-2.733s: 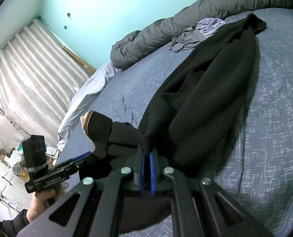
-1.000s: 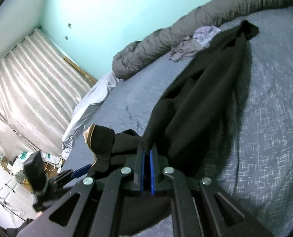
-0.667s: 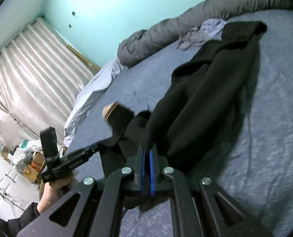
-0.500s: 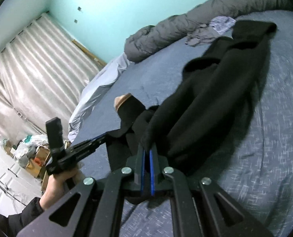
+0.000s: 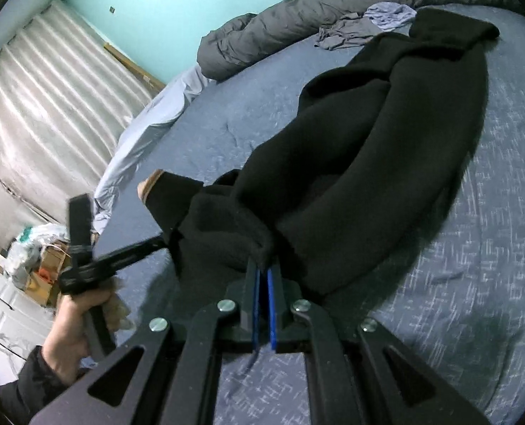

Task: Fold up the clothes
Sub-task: 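Fold the hood with the left tool toward the right tool holding the body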

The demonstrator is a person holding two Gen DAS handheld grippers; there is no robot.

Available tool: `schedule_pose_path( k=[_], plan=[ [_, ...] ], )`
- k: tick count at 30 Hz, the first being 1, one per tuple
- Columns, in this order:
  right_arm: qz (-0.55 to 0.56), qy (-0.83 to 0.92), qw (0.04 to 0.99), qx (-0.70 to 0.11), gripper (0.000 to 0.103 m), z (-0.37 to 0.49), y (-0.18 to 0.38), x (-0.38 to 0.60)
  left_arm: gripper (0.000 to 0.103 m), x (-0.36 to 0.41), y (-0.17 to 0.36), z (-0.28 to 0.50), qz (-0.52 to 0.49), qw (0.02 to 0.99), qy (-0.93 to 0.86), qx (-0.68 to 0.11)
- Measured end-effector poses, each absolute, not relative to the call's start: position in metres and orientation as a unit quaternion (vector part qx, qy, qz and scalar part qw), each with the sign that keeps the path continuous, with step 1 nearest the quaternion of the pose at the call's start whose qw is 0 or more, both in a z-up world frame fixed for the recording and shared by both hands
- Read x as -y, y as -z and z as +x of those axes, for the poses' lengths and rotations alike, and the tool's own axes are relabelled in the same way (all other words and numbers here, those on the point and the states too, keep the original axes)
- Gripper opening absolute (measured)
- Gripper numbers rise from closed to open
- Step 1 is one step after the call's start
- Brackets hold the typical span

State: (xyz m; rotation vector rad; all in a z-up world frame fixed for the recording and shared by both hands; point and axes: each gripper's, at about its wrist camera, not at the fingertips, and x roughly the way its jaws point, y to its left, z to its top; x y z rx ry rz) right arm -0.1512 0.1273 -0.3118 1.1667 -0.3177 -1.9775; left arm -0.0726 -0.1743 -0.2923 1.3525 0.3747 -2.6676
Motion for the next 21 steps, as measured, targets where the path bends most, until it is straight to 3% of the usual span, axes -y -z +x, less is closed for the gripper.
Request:
schedule_pose_path(
  k=[1,9,11,12,19,21],
  plan=[
    [0.459,0.784,0.401,0.12,0.004,-0.15,0.31,-0.126,0.019,0.173,0.285,-0.068,0.437,0.063,0.889,-0.124],
    [0.451,0.785,0.404,0.129,0.004,-0.147,0.31,-0.127,0.029,0.143,0.225,-0.062,0.337,0.038,0.937,-0.079],
    [0.45,0.785,0.404,0.131,0.004,-0.147,0.31,-0.129,0.043,0.128,0.218,-0.067,0.327,0.025,0.943,-0.055],
    [0.449,0.785,0.406,0.133,0.004,-0.147,0.309,-0.129,0.044,0.121,0.218,-0.073,0.329,0.019,0.943,-0.043],
    [0.449,0.783,0.409,0.136,0.004,-0.148,0.308,-0.128,0.044,0.112,0.233,-0.09,0.352,-0.009,0.934,-0.053],
    [0.448,0.783,0.409,0.135,0.004,-0.151,0.307,-0.127,0.035,0.114,0.235,-0.091,0.355,-0.011,0.933,-0.061]
  ],
)
